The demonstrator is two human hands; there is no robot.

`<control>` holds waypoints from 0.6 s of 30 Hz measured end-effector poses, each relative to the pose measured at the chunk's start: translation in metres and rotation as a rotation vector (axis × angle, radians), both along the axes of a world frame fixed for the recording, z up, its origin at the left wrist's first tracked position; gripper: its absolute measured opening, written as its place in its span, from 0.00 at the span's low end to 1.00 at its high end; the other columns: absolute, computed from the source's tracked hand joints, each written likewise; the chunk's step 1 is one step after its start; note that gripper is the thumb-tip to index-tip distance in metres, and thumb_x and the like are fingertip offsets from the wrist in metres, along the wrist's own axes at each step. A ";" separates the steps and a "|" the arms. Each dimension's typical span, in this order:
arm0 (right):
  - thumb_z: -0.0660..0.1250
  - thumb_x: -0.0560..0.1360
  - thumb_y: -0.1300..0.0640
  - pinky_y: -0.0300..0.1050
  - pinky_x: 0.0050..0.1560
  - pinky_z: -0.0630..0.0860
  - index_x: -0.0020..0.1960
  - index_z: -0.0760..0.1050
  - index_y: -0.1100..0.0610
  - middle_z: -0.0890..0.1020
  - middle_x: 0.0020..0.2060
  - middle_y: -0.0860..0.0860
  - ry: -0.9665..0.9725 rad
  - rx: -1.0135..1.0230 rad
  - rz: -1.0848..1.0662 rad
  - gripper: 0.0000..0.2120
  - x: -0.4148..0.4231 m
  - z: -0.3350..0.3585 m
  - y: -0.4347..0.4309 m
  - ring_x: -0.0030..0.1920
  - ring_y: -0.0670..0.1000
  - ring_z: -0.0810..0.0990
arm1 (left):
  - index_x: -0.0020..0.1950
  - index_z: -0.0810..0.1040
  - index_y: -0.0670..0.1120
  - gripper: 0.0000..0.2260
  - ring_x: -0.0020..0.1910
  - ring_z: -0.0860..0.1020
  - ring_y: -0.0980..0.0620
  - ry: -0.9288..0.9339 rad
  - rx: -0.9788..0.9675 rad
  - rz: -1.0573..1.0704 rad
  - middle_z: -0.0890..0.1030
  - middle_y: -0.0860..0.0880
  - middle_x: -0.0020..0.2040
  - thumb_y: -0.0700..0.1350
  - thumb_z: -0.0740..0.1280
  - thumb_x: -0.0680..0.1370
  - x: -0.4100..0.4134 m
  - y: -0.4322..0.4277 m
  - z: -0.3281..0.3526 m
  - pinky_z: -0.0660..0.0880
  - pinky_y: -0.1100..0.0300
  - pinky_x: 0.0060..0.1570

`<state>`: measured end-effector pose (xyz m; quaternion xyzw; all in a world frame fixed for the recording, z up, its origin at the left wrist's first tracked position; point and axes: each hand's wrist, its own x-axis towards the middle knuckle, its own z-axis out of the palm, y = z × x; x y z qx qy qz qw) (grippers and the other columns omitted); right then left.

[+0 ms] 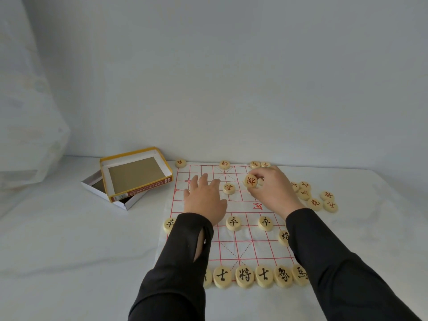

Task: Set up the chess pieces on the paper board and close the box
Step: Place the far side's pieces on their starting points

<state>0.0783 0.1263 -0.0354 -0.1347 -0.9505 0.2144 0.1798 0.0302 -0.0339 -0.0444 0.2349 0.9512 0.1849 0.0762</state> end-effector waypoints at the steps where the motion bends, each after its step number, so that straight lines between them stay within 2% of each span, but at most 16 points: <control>1: 0.70 0.72 0.57 0.43 0.54 0.72 0.56 0.78 0.53 0.73 0.46 0.46 -0.010 0.013 0.011 0.12 -0.003 0.001 -0.002 0.53 0.50 0.74 | 0.75 0.56 0.50 0.25 0.76 0.46 0.44 -0.006 0.001 0.009 0.51 0.47 0.77 0.49 0.59 0.79 -0.001 -0.002 0.000 0.51 0.45 0.72; 4: 0.69 0.72 0.57 0.45 0.53 0.74 0.54 0.79 0.55 0.78 0.46 0.49 -0.037 0.033 -0.002 0.10 -0.012 0.003 0.000 0.52 0.51 0.76 | 0.75 0.57 0.50 0.25 0.76 0.46 0.44 -0.023 0.009 0.017 0.51 0.47 0.77 0.49 0.59 0.79 -0.004 -0.004 -0.001 0.51 0.45 0.72; 6: 0.70 0.72 0.58 0.42 0.51 0.75 0.55 0.80 0.55 0.82 0.48 0.51 -0.019 -0.004 -0.060 0.12 -0.015 0.002 0.010 0.52 0.51 0.79 | 0.75 0.56 0.50 0.25 0.76 0.46 0.44 -0.035 0.018 0.011 0.51 0.47 0.77 0.49 0.59 0.79 -0.004 -0.002 -0.001 0.51 0.45 0.72; 9: 0.71 0.72 0.57 0.41 0.50 0.75 0.60 0.78 0.55 0.82 0.52 0.51 -0.021 -0.044 -0.163 0.17 -0.015 0.000 0.031 0.52 0.50 0.79 | 0.75 0.56 0.50 0.25 0.76 0.46 0.44 -0.057 0.043 -0.012 0.51 0.47 0.77 0.49 0.59 0.79 -0.002 0.004 -0.002 0.51 0.45 0.72; 12: 0.70 0.72 0.58 0.45 0.52 0.77 0.59 0.78 0.56 0.82 0.52 0.52 -0.043 -0.036 -0.236 0.15 -0.015 -0.003 0.051 0.51 0.51 0.79 | 0.75 0.56 0.51 0.25 0.76 0.45 0.44 -0.059 0.065 -0.038 0.50 0.47 0.77 0.48 0.59 0.79 0.000 0.011 -0.004 0.50 0.46 0.72; 18: 0.69 0.72 0.58 0.46 0.51 0.78 0.58 0.78 0.56 0.82 0.50 0.51 -0.087 -0.041 -0.251 0.14 -0.029 -0.008 0.064 0.50 0.51 0.80 | 0.75 0.56 0.51 0.24 0.76 0.46 0.45 -0.061 0.104 -0.036 0.51 0.48 0.77 0.48 0.59 0.80 0.000 0.014 -0.006 0.51 0.46 0.72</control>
